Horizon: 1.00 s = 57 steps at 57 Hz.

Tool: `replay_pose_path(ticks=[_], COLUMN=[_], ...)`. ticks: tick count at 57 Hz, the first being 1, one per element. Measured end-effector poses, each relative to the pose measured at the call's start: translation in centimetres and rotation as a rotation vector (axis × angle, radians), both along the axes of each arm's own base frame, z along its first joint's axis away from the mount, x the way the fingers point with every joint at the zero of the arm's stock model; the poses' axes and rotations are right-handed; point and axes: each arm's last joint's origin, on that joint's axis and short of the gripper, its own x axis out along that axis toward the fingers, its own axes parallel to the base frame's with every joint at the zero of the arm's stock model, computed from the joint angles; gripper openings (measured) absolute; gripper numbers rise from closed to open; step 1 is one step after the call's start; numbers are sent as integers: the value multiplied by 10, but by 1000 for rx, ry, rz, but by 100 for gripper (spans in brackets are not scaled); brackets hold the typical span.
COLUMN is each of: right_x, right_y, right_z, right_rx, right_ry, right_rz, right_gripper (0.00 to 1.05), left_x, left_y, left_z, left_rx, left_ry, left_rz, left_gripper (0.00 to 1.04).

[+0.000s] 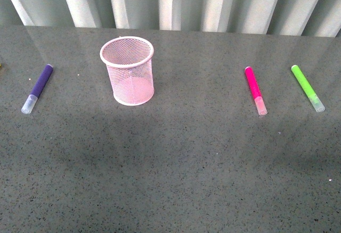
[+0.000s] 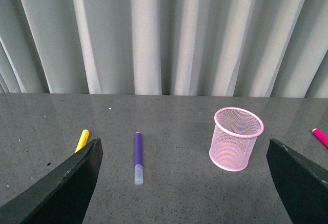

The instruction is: Insert purple and pink pens into pink cup

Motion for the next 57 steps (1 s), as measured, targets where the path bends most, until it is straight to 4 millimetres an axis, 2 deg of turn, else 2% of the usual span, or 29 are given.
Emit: replay_pose_path(ticks=[57], right_x=[0], right_y=[0], right_z=[0], right_rx=[0], right_ry=[0], right_rz=[0], right_gripper=[98], left_x=[0], left_y=[0], left_z=[0], left_rx=[0], left_ry=[0], left_rz=[0], left_gripper=[98])
